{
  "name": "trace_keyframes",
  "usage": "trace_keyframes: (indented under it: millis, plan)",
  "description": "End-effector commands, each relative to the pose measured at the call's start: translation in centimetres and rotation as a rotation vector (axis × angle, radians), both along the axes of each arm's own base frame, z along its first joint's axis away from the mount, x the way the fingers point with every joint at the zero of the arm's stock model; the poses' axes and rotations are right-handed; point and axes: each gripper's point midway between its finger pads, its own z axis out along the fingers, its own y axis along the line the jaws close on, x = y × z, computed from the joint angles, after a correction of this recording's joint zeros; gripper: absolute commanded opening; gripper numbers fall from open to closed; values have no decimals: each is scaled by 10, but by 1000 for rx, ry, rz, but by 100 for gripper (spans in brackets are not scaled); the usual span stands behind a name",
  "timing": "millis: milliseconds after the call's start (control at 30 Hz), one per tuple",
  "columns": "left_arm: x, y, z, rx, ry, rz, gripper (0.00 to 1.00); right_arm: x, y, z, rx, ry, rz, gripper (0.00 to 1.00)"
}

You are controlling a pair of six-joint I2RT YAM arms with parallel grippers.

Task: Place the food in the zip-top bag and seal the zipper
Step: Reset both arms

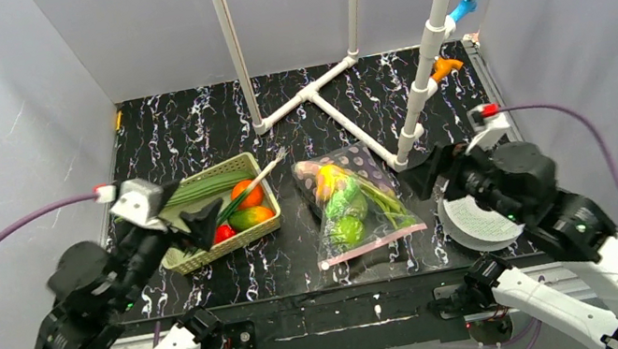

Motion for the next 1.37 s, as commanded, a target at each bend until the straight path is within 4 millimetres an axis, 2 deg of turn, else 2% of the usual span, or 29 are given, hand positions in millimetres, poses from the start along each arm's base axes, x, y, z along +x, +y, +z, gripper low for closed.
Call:
trace_keyframes:
  millis: [0,267,433,500,600,733,1133,1333]
  plan:
    - [-10,37,48,-51,-151,97,81,-4,-54,36,-130,-83,-166,98]
    - [-33,80,92,-104,-311,172,85,-31,-107,113,-33,-326,-307,98]
    - [-51,105,116,-162,-403,208,98,-55,-142,148,72,-438,-406,100]
    - [-58,113,121,-186,-428,217,98,-62,-152,157,108,-473,-434,100]
    - [-63,122,125,-202,-456,236,98,-70,-167,163,137,-492,-486,100]
    - [-63,128,126,-204,-470,264,98,-74,-173,166,140,-492,-502,100]
    - [-54,114,121,-207,-415,241,98,-69,-172,156,163,-466,-528,100]
    - [-50,100,115,-228,-363,199,98,-70,-166,157,164,-469,-494,100]
